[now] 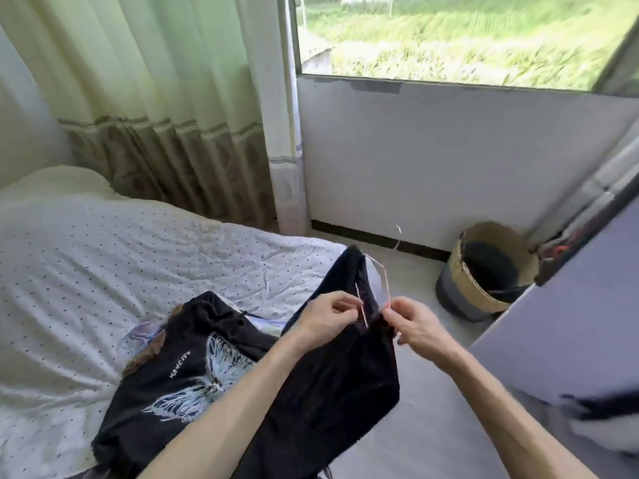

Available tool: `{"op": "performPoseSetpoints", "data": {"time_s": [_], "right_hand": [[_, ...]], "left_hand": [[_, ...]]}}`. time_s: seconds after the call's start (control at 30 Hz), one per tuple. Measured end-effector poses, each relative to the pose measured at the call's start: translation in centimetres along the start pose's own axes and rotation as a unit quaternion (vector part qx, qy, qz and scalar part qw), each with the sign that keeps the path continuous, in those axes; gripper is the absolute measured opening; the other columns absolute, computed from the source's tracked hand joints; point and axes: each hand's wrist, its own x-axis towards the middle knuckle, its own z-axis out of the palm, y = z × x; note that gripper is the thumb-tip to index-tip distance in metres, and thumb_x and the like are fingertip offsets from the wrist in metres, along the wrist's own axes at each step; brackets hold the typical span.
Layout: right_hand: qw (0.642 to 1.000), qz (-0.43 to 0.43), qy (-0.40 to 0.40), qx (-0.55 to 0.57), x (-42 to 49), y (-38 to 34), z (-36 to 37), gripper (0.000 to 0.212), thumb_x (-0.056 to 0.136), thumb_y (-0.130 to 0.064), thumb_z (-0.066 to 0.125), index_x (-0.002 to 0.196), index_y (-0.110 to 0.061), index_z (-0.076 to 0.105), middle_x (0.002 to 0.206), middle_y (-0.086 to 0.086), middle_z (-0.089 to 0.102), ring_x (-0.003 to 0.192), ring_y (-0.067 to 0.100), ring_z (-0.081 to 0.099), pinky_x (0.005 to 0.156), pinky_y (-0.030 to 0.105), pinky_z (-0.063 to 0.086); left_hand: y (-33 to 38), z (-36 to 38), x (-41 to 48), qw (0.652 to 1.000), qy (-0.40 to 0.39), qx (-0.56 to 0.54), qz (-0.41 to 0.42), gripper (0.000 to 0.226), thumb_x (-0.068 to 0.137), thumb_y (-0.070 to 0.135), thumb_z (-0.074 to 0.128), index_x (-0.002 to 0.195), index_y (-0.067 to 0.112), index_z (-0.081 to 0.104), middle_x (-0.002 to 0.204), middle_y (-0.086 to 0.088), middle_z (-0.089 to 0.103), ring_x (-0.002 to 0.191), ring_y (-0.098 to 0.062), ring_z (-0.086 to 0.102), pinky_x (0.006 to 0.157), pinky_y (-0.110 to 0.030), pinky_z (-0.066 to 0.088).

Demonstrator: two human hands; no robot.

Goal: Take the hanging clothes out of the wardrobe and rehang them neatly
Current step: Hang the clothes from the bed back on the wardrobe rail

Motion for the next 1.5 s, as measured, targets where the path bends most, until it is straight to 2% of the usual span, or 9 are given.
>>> {"op": "performPoseSetpoints", "data": {"time_s": [0.23, 0.37, 0.57, 0.83, 1.03, 1.13, 1.3, 1.37, 1.5], "right_hand": [[0.989, -0.025, 0.108, -0.093, -10.7, -0.3, -15.1, 0.019, 0.101, -0.036, 0.053, 0.09, -0.036, 0.069, 0.088, -0.011, 0.069, 0.08, 0.003, 0.061, 0.074, 0.02, 0.047], [0.97, 0.008, 0.23, -0.084, -16.8, 1.1, -19.4, 0.018, 0.095, -0.047, 0.053, 0.094, -0.04, 0.069, 0.091, -0.004, 0.071, 0.087, 0.021, 0.065, 0.085, 0.041, 0.052], [0.889, 0.111, 0.443, -0.028, -26.0, 5.5, -21.7, 0.011, 0.091, -0.04, 0.065, 0.101, -0.043, 0.069, 0.095, -0.024, 0.071, 0.089, -0.002, 0.066, 0.086, 0.022, 0.051], [0.796, 0.324, 0.496, -0.122, -34.4, 8.2, -18.2, 0.038, 0.102, -0.023, 0.045, 0.128, -0.048, 0.055, 0.112, -0.029, 0.06, 0.112, -0.003, 0.05, 0.099, 0.019, 0.038], [0.809, 0.356, 0.466, 0.026, -34.6, 6.8, -16.5, 0.02, 0.094, -0.034, 0.053, 0.109, -0.045, 0.06, 0.085, -0.008, 0.061, 0.07, 0.002, 0.05, 0.075, 0.027, 0.046], [0.814, 0.279, 0.473, 0.189, -33.3, 6.1, -16.6, 0.011, 0.094, -0.025, 0.058, 0.103, -0.021, 0.063, 0.083, 0.001, 0.06, 0.064, 0.01, 0.052, 0.064, 0.027, 0.044], [0.753, 0.249, 0.573, 0.207, -30.4, 6.6, -17.7, 0.013, 0.099, -0.015, 0.056, 0.103, -0.004, 0.06, 0.081, -0.002, 0.056, 0.059, 0.011, 0.047, 0.061, 0.024, 0.043], [0.732, 0.251, 0.599, 0.207, -29.6, 6.8, -18.8, 0.013, 0.1, -0.014, 0.056, 0.103, -0.002, 0.06, 0.077, -0.003, 0.054, 0.06, 0.011, 0.047, 0.062, 0.024, 0.044], [0.708, 0.258, 0.624, 0.206, -28.3, 8.2, -22.0, 0.016, 0.1, -0.013, 0.056, 0.105, 0.002, 0.06, 0.077, 0.005, 0.054, 0.059, 0.01, 0.047, 0.059, 0.024, 0.045]], "left_hand": [[18.8, 6.5, 4.9, 0.945, -0.032, 0.172, 0.277, 0.048, 0.09, 0.046, 0.063, 0.136, 0.034, 0.055, 0.14, 0.013, 0.053, 0.133, -0.005, 0.043, 0.112, -0.026, 0.032], [26.6, 14.3, 4.1, 0.931, -0.167, 0.052, 0.319, 0.017, 0.104, 0.021, 0.049, 0.109, 0.018, 0.065, 0.084, 0.0, 0.074, 0.079, -0.017, 0.072, 0.077, -0.024, 0.055], [30.6, 25.9, 4.7, 0.88, -0.307, 0.012, 0.362, 0.022, 0.107, 0.021, 0.041, 0.104, 0.02, 0.062, 0.07, 0.003, 0.069, 0.063, -0.017, 0.07, 0.068, -0.029, 0.052], [35.6, 36.1, 3.2, 0.773, -0.463, 0.054, 0.43, 0.03, 0.108, 0.025, 0.037, 0.13, 0.034, 0.055, 0.086, 0.012, 0.075, 0.071, -0.012, 0.073, 0.081, -0.028, 0.055], [38.2, 41.1, 1.0, 0.696, -0.547, 0.079, 0.458, 0.034, 0.108, 0.025, 0.035, 0.137, 0.028, 0.052, 0.09, 0.01, 0.074, 0.069, -0.014, 0.073, 0.07, -0.017, 0.051], [39.1, 42.3, 0.1, 0.681, -0.56, 0.095, 0.463, 0.036, 0.108, 0.027, 0.032, 0.139, 0.027, 0.05, 0.095, 0.014, 0.072, 0.079, -0.008, 0.072, 0.063, -0.012, 0.045], [41.9, 43.0, 1.5, 0.618, -0.528, 0.272, 0.515, 0.06, 0.104, 0.04, 0.04, 0.158, 0.023, 0.021, 0.152, -0.004, 0.044, 0.141, -0.026, 0.04, 0.113, -0.032, 0.03], [42.8, 42.5, 3.6, 0.562, -0.485, 0.367, 0.562, 0.068, 0.102, 0.046, 0.042, 0.159, 0.025, 0.012, 0.164, -0.004, 0.019, 0.15, -0.028, 0.02, 0.12, -0.041, 0.021], [44.7, 40.9, 8.9, 0.549, -0.337, 0.422, 0.638, 0.067, 0.101, 0.048, 0.039, 0.159, 0.033, 0.01, 0.167, 0.0, -0.003, 0.153, -0.026, -0.001, 0.121, -0.056, 0.006]]}}
